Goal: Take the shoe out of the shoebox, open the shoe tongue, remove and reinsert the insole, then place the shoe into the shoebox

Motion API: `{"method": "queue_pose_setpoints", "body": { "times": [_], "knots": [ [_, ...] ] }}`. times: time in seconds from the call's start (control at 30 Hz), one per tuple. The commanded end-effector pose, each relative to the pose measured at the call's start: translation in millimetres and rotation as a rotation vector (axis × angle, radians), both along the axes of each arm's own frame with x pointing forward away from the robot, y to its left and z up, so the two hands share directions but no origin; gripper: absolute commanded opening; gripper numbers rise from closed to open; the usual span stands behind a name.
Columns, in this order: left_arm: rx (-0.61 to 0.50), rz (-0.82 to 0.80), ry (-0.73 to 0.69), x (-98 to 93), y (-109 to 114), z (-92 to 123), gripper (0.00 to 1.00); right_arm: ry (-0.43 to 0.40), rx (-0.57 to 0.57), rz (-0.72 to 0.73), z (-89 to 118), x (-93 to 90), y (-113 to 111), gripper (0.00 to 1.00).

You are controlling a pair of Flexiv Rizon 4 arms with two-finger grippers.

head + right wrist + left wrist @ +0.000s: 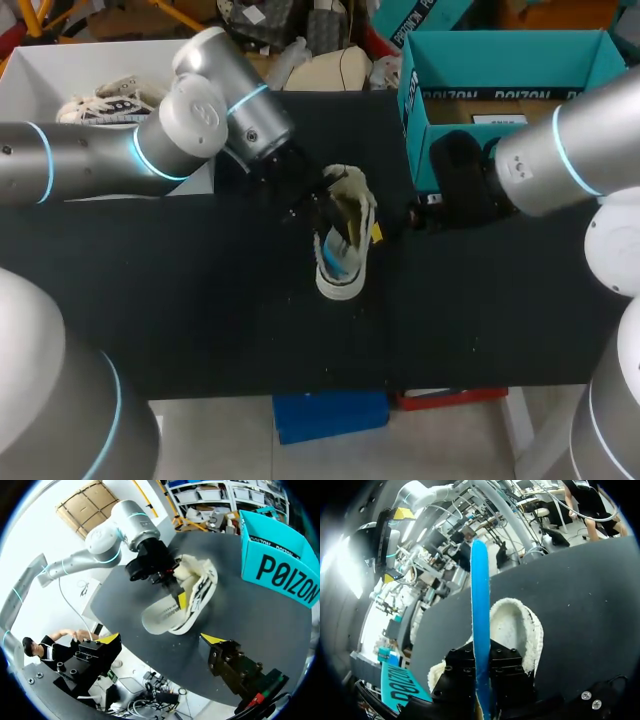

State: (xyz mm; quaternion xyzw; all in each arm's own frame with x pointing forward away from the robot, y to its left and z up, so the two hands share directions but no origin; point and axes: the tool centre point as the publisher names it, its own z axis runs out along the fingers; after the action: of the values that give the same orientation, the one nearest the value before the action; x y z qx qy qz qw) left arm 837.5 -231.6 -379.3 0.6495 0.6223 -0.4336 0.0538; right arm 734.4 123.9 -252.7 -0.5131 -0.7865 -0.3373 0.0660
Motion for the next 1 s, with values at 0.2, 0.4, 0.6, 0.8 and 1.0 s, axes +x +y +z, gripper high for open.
{"method": "queue_pose_setpoints", "body": {
  "times": [0.2,0.4,0.6,0.8,1.0],
  "knots": [
    [-0.044,0.009,0.000,-20.7,3,16,0.56,0.000,-0.003,-0.002,0,-0.3,1,1.00],
    [-0.078,-0.023,0.029,-47.8,11,34,0.48,0.000,-0.003,-0.002,0,-0.3,1,1.00],
    [-0.063,-0.077,0.044,-72.1,19,46,0.39,0.000,-0.003,-0.002,0,-0.3,1,1.00],
    [-0.048,-0.094,0.047,-82.0,28,50,0.21,0.000,-0.003,-0.002,0,-0.3,1,1.00],
    [-0.066,-0.038,0.021,-81.7,34,41,0.00,0.000,-0.003,-0.002,0,-0.3,1,1.00]
  ]
}}
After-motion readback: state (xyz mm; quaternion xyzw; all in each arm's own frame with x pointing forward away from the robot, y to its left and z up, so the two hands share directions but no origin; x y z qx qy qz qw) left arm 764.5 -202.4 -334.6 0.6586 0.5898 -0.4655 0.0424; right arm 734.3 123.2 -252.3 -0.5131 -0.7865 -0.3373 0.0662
